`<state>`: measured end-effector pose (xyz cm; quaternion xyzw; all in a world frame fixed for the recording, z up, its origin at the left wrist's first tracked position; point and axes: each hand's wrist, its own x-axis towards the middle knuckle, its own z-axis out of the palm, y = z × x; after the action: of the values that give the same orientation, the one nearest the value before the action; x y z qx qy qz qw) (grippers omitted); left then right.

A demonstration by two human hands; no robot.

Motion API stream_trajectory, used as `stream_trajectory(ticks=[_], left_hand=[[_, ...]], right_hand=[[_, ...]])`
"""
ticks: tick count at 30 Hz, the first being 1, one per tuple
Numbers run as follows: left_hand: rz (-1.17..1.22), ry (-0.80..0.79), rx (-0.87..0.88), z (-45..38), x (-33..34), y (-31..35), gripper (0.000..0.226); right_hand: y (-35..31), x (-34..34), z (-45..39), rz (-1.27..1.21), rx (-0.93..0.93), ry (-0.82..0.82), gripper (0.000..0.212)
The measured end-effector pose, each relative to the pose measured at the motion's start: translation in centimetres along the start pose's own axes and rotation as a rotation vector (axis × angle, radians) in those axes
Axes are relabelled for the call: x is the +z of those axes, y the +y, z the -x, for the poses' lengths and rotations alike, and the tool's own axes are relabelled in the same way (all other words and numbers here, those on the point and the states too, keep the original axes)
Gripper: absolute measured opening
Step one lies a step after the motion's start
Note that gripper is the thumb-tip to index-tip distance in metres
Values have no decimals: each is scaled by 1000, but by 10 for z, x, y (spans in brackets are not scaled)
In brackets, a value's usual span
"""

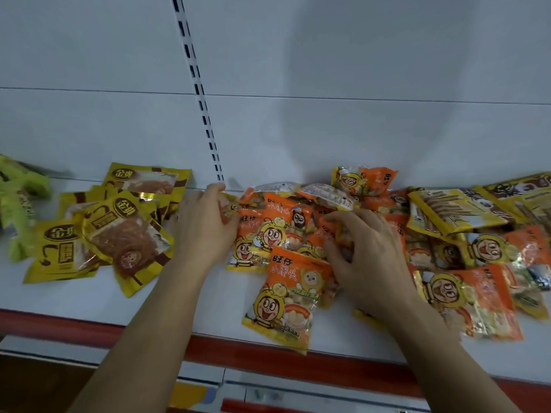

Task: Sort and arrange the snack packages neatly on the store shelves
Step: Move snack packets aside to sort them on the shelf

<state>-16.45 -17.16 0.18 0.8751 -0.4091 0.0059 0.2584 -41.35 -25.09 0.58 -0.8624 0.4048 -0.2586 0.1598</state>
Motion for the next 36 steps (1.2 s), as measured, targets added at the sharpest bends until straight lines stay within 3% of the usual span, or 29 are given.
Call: stream_trajectory(ticks=[3, 8, 14, 18, 24, 29, 32, 36], left_hand=[[153, 79, 174, 7, -7, 24, 46], [166, -145, 525, 28, -15, 86, 47], [166, -320, 747, 59, -2, 150, 50], [141, -391, 815, 74, 7, 191, 55], [-79, -489, 863, 82, 36, 253, 72], [-219, -535, 863, 102, 62, 320, 72], [-208, -572, 829, 116, 71, 362, 70], [-143, -506, 787, 127, 84, 401, 67]], right_hand=[[-1, -3, -1, -50, 14, 61, 36], [9, -29, 11, -73, 54, 244, 31], [63, -82, 63, -1, 277, 455, 26], [97, -108, 88, 23, 418, 476, 25], [147, -145, 114, 134, 525, 191, 53], [199, -188, 149, 155, 490, 163, 53], [230, -214, 166, 92, 432, 189, 49], [263, -241, 172, 44, 339, 186, 47]])
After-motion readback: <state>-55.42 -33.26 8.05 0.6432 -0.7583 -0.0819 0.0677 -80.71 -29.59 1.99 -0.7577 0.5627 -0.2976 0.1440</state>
